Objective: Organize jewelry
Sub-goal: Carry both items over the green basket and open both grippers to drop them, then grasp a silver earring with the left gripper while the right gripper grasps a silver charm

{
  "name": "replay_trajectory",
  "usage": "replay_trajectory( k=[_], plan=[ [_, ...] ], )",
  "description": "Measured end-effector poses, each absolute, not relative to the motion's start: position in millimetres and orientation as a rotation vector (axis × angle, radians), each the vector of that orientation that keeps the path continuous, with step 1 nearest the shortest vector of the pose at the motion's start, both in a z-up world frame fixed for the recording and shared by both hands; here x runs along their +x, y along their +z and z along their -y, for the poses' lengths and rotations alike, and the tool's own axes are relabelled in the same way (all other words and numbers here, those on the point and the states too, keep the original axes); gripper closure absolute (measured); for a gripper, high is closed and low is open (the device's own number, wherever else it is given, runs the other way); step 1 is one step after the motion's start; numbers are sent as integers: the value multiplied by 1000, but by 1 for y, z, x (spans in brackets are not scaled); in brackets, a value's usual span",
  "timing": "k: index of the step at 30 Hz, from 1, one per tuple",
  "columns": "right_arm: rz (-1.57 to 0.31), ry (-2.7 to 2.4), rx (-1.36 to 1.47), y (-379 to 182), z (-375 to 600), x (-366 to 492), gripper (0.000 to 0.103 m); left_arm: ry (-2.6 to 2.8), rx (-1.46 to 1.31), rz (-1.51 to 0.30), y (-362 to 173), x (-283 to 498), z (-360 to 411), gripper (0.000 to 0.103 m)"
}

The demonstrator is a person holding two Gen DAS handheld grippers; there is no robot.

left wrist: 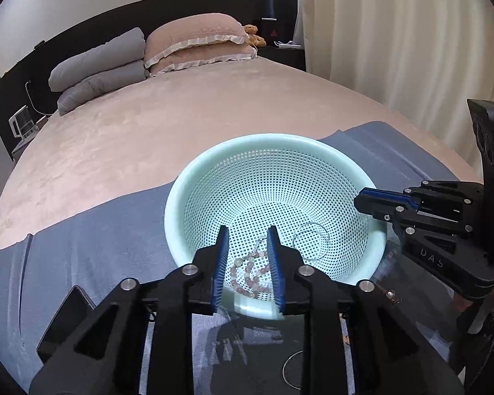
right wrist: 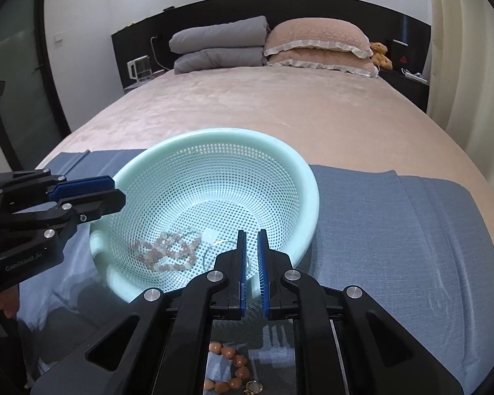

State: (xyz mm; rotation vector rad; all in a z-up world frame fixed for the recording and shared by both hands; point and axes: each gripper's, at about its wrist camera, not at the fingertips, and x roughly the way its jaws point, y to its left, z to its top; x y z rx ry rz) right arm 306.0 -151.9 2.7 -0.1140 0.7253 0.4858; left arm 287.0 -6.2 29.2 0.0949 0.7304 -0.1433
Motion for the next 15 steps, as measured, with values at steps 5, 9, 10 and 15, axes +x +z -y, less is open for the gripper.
replay_trajectory(
  k=[5, 9, 10, 15],
  plan=[
    [-704, 476, -107, 12, 165, 298, 95, -138, 79, -698, 42, 269, -10, 49],
    [-695, 467, -79, 15, 184, 287, 95, -141, 80, -684, 44, 253, -20, 28],
    [-698, 465, -65, 14, 190, 284, 94, -144, 85, -690, 43, 248, -22, 26],
    [-743, 463, -14, -5, 209, 265, 78, -157, 123, -724, 26, 230, -24, 18]
  ],
)
